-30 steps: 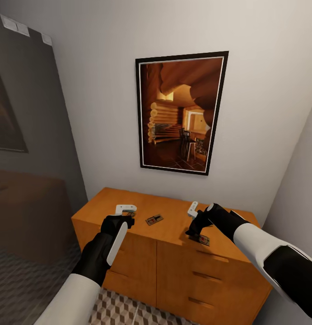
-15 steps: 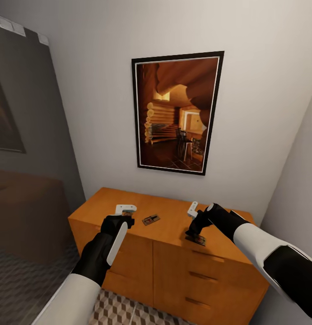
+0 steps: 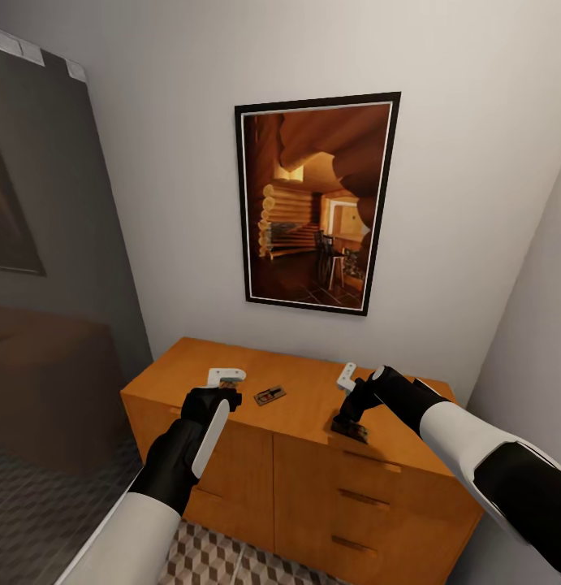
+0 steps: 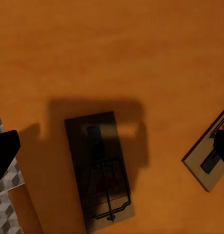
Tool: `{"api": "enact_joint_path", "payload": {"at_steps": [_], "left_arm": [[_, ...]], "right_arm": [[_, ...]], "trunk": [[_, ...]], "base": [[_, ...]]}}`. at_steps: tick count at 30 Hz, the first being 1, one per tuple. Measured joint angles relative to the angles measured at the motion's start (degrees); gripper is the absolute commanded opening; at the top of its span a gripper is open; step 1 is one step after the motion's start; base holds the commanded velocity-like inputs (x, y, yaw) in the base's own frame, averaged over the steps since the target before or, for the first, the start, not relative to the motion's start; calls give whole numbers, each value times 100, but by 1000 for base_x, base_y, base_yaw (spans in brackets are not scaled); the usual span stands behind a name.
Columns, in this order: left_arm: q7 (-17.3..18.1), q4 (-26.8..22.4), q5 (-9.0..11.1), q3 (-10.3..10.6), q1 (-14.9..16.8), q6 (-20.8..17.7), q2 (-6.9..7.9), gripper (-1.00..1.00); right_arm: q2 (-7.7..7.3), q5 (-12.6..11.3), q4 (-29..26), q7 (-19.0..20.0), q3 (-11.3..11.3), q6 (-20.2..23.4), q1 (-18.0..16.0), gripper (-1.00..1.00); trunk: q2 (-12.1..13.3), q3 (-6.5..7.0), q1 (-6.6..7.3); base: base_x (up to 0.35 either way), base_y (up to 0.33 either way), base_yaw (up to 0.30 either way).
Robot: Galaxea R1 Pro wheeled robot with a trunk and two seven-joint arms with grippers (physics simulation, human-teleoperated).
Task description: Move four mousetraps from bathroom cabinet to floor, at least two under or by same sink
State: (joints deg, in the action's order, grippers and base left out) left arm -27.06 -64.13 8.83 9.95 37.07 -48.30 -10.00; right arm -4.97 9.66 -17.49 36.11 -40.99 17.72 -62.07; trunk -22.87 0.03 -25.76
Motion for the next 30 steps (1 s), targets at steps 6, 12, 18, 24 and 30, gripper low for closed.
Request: {"api": "enact_joint_path", "payload": {"at_steps": [6,12,18,24,30], "left_arm": [[0,0,0,0,0,4,0,100],[0,0,0,0,-1,2,0,100],[0,0,0,0,0,0,0,100],[0,0,0,0,0,1,0,100],[0,0,0,0,-1,0,0,100]], "right_arm": [[0,1,0,5,0,-3,0,100],[0,0,0,12,0,-11,0,100],[0,0,0,7,0,-35,0,100],[0,-5,0,-2,2,-39,0,100],[0,-7,0,3,0,-42,0,100]], "trunk": [[0,0,0],[0,0,0],[0,0,0],[0,0,0],[0,0,0]], "base": [[0,0,0],[0,0,0],[0,0,0],[0,0,0],[0,0,0]]}}
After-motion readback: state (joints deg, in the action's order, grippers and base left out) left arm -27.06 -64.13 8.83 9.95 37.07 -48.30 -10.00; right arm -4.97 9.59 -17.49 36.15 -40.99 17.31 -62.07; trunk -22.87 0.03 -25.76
